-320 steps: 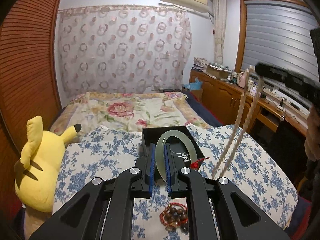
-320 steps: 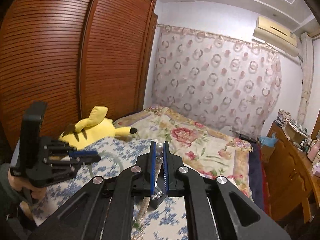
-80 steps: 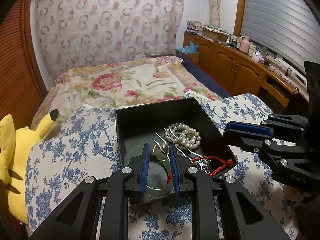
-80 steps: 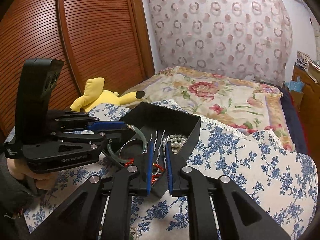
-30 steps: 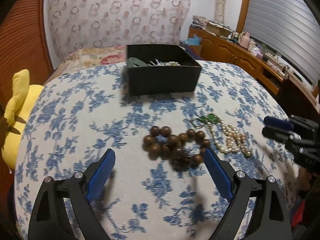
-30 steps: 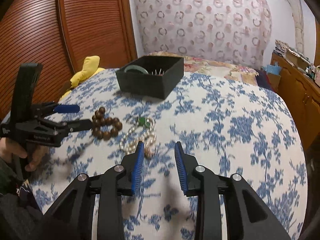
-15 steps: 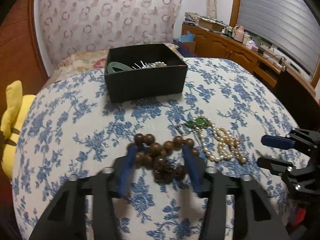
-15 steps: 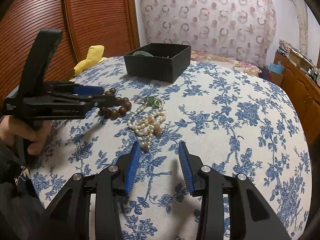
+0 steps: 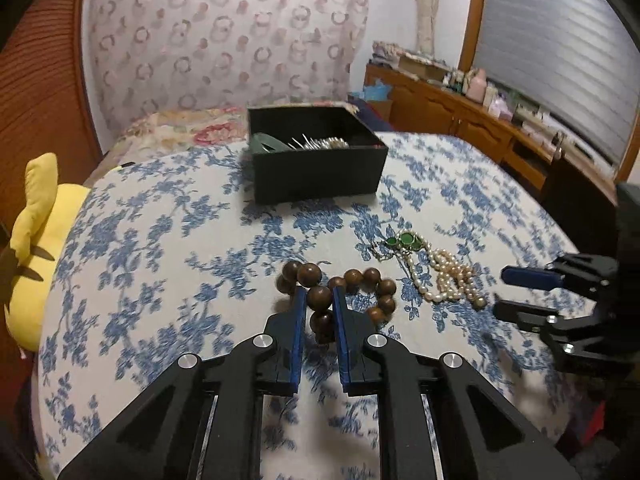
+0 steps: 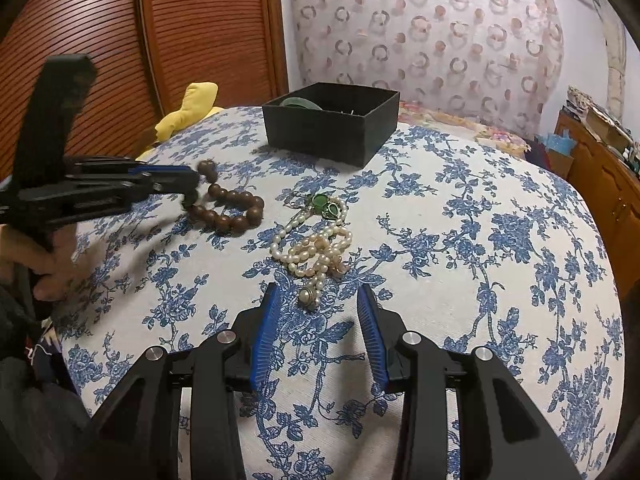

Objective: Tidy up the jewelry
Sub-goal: 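Grasp wooden bead bracelet with left tool while right tool grasps pearl necklace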

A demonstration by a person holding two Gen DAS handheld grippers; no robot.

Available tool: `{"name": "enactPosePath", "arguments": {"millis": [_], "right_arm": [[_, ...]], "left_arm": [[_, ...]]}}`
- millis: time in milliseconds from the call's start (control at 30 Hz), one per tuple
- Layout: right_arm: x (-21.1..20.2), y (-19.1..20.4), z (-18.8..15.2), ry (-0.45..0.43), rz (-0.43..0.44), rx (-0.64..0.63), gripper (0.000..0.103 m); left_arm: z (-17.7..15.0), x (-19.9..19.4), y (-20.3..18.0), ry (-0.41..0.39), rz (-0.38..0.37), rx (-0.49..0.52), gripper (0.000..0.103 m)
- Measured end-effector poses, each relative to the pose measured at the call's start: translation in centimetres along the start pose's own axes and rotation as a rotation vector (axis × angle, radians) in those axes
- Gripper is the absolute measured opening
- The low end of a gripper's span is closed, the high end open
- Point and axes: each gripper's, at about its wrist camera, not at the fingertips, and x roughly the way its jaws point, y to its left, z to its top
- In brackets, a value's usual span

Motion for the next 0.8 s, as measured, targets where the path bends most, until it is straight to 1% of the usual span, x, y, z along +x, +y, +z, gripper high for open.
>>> {"name": "enactPosePath", "arguments": {"millis": [167,333,367,433,567,667,700,733,800], "right_arm": [[0.4,0.4,0.0,0.014,0.022,-0.015,0.042],[1.0,0.7,0.5,0.038,0.025,-0.033,0.042],[1.2,0.8,0.6,0.041,0.029,-0.035,0.042],[1.5,0.8,0.9,0.055,0.029,-0.038,0.035],[2.4,0.6,1.1,0.085,0.009,-0.044,0.034],[2.6,0.8,1.2,0.092,-0.005,-0.059,0.031],[2.7,0.9,1.2,0.092,-0.011,-0.066,0.027],[2.7,0.9,1.1,0.091,-0.010,-0.075,0.014],[2.6,1.0,1.0,0.090,-0.004,-0.089,0.012]], "left_arm": [[-0.5,-2.2,1.3,-0.032,-0.006,-0.043,0.012],[-0.9,-3.0,2.0,-0.045,-0.001,-0.062,0.012],[-1.0,-3.0,2.1,-0.047,-0.002,-0.066,0.012],[-1.1,-3.0,2.3,-0.048,-0.004,-0.074,0.012],[-1.6,-2.7,2.4,-0.044,-0.012,-0.080,0.012],[-1.7,-2.7,2.4,-0.044,-0.019,-0.084,0.012],[-1.8,-2.7,2.4,-0.044,-0.019,-0.083,0.012],[-1.8,-2.7,2.5,-0.043,-0.019,-0.083,0.012],[-1.8,-2.7,2.5,-0.044,-0.019,-0.085,0.012]]}}
